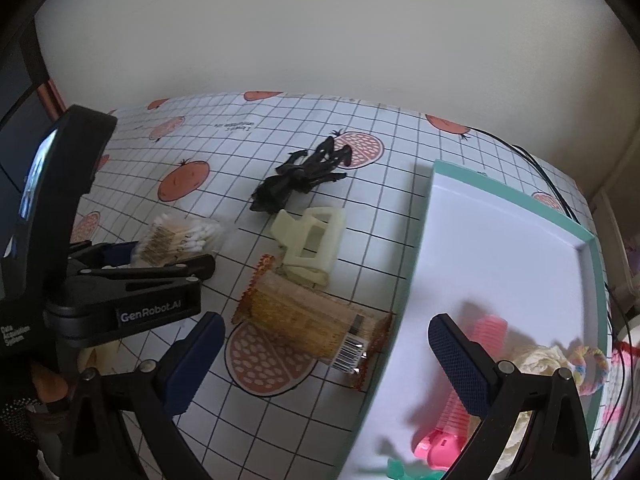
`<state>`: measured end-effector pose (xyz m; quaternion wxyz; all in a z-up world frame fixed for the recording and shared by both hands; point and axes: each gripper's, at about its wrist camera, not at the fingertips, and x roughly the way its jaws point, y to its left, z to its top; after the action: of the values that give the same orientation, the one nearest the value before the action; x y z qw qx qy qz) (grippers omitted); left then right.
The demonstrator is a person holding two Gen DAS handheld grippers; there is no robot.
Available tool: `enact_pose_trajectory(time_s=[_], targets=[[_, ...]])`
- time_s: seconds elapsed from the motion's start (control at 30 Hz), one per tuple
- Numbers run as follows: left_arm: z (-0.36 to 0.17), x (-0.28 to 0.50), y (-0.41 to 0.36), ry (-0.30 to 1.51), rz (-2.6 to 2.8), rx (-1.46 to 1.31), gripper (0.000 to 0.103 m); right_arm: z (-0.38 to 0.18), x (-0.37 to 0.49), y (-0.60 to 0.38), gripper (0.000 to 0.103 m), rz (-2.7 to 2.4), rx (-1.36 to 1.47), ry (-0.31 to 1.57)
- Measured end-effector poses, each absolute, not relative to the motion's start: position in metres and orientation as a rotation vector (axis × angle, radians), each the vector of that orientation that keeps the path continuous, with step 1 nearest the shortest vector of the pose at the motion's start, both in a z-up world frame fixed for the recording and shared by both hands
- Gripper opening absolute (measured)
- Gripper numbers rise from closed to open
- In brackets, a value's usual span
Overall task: Organize objects
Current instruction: 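Move the right tool to the wrapped wafer snack bar while the left holds the swab pack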
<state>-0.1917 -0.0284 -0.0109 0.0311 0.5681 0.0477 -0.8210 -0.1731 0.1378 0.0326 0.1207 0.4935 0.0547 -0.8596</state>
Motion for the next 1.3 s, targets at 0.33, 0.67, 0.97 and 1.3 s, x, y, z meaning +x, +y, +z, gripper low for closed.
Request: enact_pose_trajectory(time_s=[0.33,0.67,0.97,1.3], targets=[[-0.010,-0.170,-0.041,0.198,-2.390,1.803,0.073,0.026,-0.171,0.115,0.099,-2.475,1.425,0.293],[-0.010,-0.157,-0.045,0.212,-2.346,1.824,0.073,0.014,-0.169,0.094,0.087,-2.427,1.444,0.431],[-0.008,-0.154,-0.050,0.218,-2.360,1.826,0.073,0.007,-0.174,0.090,0.086,-2.482,1.458,0.500],[-0.008,-0.152,-0.052,0.206,-2.349,1.827,0.073,0.004,-0.178,0.091,0.086,-2.485,1.487,0.516]])
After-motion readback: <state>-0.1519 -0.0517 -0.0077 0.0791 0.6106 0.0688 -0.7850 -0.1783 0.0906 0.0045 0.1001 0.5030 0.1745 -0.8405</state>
